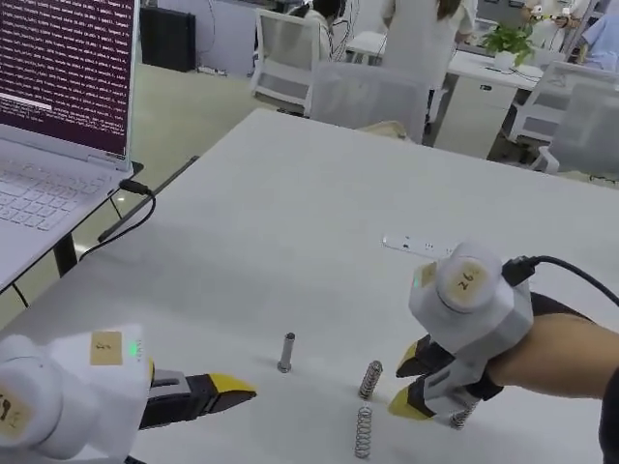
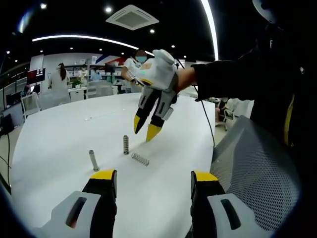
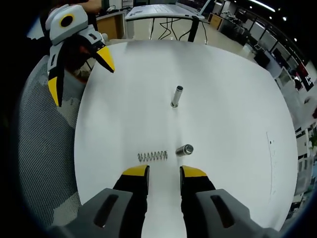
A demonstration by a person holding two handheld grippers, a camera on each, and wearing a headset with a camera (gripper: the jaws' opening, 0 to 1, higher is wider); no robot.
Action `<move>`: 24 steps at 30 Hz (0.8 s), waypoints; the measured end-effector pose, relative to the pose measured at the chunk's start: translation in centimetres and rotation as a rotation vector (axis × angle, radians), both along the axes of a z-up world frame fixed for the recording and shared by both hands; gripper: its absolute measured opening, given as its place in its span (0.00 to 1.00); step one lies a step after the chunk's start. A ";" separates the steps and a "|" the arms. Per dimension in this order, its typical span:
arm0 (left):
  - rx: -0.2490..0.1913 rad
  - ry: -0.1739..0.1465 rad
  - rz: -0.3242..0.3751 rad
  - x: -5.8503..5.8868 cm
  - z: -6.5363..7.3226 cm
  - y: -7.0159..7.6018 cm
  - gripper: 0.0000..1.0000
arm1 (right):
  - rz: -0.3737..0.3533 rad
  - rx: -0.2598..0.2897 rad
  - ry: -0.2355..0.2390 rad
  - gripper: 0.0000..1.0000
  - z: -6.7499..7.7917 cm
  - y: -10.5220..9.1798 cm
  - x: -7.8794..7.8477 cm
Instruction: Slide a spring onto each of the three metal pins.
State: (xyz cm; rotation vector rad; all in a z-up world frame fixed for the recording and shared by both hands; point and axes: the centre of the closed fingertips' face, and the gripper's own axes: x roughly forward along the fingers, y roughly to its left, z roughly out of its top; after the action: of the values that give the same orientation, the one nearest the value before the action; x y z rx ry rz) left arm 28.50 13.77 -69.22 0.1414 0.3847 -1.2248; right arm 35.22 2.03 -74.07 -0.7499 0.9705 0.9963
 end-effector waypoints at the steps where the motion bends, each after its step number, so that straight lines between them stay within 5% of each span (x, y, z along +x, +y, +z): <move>1: 0.001 -0.001 0.000 0.0 0.0 0.0 0.56 | -0.003 0.003 0.001 0.22 -0.1 0.1 -0.2; 13: 0.003 -0.011 -0.008 -0.5 0.3 0.2 0.55 | -0.103 0.060 0.067 0.21 -2.8 1.1 -2.9; 24: 0.007 -0.012 -0.013 -0.6 0.4 0.1 0.54 | -0.213 0.077 0.079 0.23 -4.3 1.3 -2.4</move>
State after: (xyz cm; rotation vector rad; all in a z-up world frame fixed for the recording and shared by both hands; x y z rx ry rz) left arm 27.86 13.88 -68.80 0.1575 0.3785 -1.2351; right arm 32.83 3.34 -78.34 -0.5344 1.0507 0.8770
